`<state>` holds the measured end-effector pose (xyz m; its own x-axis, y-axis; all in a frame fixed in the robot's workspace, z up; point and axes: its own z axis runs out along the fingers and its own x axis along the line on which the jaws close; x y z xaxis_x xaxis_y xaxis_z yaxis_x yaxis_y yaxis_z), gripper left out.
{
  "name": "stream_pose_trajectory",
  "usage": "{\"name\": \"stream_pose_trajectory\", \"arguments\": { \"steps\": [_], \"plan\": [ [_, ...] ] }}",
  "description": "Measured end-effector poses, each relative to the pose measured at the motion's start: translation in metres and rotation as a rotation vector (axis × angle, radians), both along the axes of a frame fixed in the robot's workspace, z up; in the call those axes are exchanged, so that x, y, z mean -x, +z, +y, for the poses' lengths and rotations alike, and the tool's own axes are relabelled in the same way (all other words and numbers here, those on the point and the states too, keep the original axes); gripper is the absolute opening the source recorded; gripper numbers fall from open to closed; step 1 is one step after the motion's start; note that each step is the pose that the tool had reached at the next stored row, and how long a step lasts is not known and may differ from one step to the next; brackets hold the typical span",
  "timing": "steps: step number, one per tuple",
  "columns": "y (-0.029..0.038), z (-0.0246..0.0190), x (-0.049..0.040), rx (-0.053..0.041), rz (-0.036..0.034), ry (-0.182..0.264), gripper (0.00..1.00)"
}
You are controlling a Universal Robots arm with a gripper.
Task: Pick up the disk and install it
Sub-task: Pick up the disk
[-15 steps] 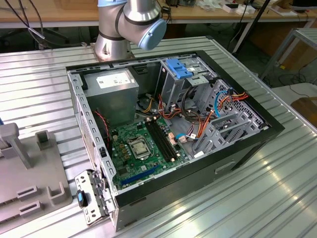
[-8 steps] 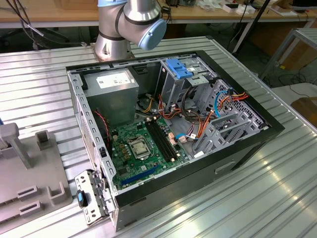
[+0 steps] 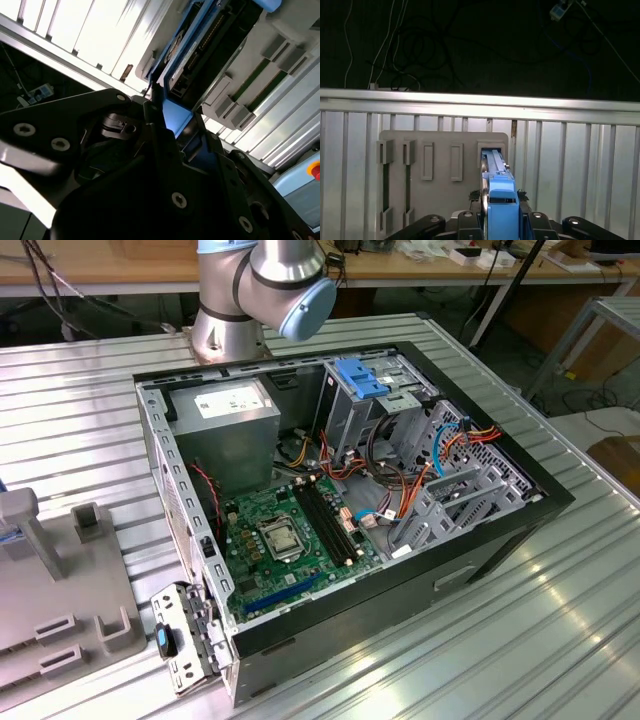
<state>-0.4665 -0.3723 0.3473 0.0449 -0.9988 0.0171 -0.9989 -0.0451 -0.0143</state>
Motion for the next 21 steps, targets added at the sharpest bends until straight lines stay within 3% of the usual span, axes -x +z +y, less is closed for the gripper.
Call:
{"name": "stream_pose_trajectory", "arguments": {
  "steps": [4, 7, 21],
  "plan": [
    [0.0191, 0.0, 0.0, -0.0001, -0.0001, 0.0, 0.37],
    [0.0297, 0.0, 0.0, -0.0001, 0.0, 0.0, 0.37],
    [0.0711, 0.0, 0.0, -0.0002, 0.0, 0.0, 0.37]
  ]
}}
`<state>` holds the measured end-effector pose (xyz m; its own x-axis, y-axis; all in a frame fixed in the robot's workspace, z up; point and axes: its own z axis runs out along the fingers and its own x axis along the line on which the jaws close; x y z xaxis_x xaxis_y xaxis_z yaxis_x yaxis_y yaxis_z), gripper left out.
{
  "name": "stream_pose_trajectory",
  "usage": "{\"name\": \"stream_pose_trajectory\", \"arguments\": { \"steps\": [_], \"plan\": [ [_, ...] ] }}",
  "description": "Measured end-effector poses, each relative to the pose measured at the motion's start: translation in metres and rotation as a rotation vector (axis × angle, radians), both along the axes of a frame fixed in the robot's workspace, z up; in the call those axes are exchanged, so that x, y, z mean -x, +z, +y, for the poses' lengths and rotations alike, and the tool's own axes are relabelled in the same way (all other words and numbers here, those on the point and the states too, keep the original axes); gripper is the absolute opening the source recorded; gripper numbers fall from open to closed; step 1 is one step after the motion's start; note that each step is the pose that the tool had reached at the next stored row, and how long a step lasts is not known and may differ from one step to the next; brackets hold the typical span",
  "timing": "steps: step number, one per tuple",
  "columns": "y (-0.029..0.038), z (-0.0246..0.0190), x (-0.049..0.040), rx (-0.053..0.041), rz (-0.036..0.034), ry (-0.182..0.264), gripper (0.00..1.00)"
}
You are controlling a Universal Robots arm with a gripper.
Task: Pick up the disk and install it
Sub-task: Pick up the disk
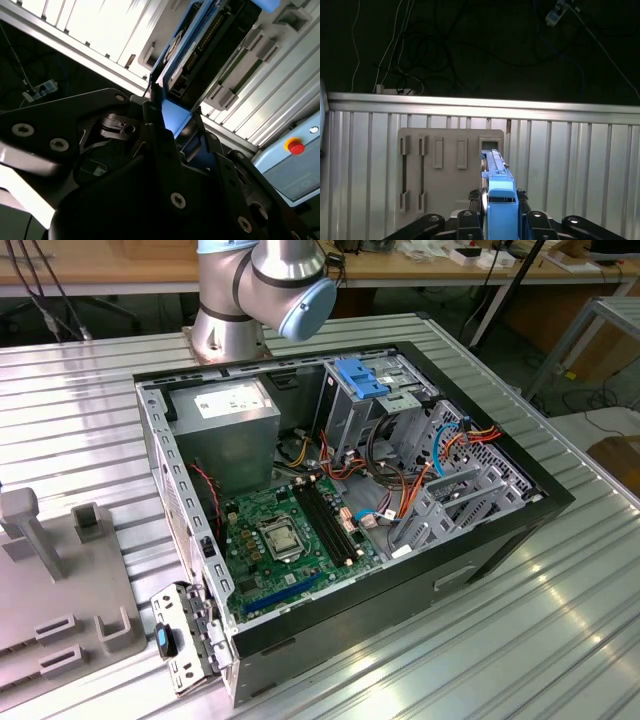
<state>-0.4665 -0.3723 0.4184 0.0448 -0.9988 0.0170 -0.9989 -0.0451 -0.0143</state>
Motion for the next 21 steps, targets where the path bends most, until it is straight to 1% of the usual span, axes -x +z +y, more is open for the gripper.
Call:
{"name": "stream_pose_trajectory", "arguments": {
  "steps": [1, 3, 5, 6, 8, 9, 11, 12, 13, 16, 19, 21],
  "plan": [
    [0.004, 0.0, 0.0, 0.0, 0.0, 0.0, 0.37],
    [0.0095, 0.0, 0.0, -0.0001, 0.0, 0.0, 0.37],
    [0.0189, 0.0, 0.0, 0.0, 0.0, 0.0, 0.37],
    [0.0245, 0.0, 0.0, 0.0, -0.0001, 0.0, 0.37],
    [0.0298, 0.0, 0.0, 0.0, 0.0001, 0.0, 0.37],
    [0.0339, 0.0, 0.0, -0.0001, -0.0001, 0.0, 0.37],
    [0.038, 0.0, 0.0, 0.0, -0.0001, 0.0, 0.37],
    [0.0408, 0.0, 0.0, 0.0, 0.0, 0.0, 0.37],
    [0.045, 0.0, 0.0, -0.0001, 0.0, 0.0, 0.37],
    [0.0504, 0.0, 0.0, -0.0001, -0.0001, 0.0, 0.37],
    [0.0599, -0.0001, 0.0, -0.0001, -0.0001, 0.0, 0.37],
    [0.0645, -0.0001, 0.0, -0.0001, 0.0, 0.0, 0.37]
  ]
}}
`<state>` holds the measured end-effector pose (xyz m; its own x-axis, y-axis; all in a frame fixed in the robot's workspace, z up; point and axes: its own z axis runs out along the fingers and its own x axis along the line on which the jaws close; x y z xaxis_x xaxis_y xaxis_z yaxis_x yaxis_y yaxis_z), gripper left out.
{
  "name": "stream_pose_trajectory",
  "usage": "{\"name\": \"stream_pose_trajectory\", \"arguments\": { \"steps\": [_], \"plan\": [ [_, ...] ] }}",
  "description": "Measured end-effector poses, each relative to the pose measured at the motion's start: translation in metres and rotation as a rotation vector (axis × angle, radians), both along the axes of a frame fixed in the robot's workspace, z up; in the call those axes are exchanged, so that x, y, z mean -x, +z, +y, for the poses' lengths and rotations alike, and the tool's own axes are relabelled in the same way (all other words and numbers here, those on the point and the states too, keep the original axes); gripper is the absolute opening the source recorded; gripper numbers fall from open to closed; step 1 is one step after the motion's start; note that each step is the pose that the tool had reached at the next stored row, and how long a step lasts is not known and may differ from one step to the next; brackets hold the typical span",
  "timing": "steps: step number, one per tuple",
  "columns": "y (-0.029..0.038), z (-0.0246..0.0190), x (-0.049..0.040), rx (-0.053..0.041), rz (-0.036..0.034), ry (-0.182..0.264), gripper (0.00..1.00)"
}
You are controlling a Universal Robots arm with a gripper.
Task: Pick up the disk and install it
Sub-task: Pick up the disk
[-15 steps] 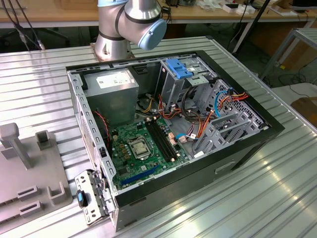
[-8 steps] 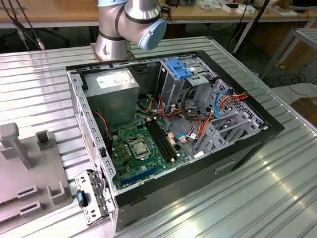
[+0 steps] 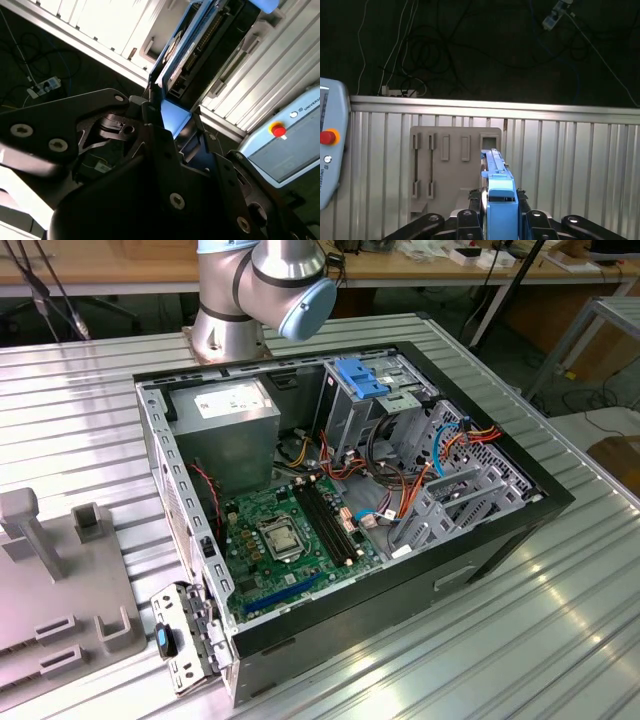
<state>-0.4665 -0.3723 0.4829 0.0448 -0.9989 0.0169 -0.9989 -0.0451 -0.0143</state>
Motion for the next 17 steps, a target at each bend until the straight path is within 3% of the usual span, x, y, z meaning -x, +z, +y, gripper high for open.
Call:
{"name": "stream_pose_trajectory", "arguments": {
  "steps": [4, 12, 14, 17],
  "plan": [
    [0.0095, 0.0, 0.0, 0.0, 0.0, 0.0, 0.37],
    [0.0354, 0.0, 0.0, 0.0, 0.0, 0.0, 0.37],
    [0.0397, 0.0, 0.0, 0.0, 0.0001, 0.0, 0.37],
    [0.0402, -0.0001, -0.0002, 0.0, -0.0001, 0.0, 0.37]
  ]
}}
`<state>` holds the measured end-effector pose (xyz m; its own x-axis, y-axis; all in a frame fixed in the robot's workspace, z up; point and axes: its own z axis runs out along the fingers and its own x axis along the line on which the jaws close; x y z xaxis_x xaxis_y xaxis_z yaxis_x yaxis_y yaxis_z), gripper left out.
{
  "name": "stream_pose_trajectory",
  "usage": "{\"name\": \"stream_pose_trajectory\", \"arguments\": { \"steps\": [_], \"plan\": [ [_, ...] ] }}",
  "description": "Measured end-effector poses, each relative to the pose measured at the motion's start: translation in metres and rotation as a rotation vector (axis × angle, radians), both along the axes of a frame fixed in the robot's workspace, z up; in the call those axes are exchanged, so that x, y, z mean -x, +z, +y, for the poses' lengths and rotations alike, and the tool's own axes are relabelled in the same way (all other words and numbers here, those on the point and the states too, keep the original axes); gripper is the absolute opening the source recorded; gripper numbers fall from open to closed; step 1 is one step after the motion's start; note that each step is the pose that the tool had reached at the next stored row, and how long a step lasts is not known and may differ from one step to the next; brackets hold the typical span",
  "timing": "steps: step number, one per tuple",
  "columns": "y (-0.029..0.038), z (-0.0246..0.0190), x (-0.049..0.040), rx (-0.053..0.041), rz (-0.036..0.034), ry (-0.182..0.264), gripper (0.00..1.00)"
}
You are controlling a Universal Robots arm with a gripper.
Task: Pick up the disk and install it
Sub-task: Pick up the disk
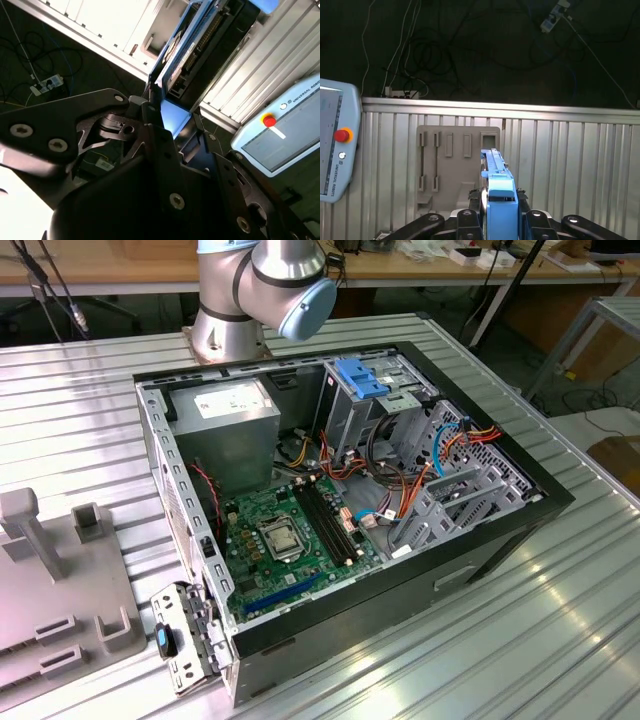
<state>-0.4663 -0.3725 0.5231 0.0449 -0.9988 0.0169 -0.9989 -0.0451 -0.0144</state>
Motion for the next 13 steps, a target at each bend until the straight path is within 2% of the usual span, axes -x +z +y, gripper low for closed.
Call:
{"name": "stream_pose_trajectory", "arguments": {
  "steps": [2, 8, 10, 11, 13],
  "plan": [
    [0.0, -0.0001, -0.0013, 0.0, 0.0001, 0.0, 0.37],
    [-0.0004, 0.0, -0.0144, 0.0, 0.0001, 0.0, 0.37],
    [-0.0005, 0.0, -0.0343, 0.0, 0.0001, 0.0, 0.37],
    [-0.0005, 0.0, -0.0412, 0.0, 0.0001, 0.0, 0.37],
    [-0.0006, 0.0, -0.0444, 0.0, 0.0001, 0.0, 0.37]
  ]
}}
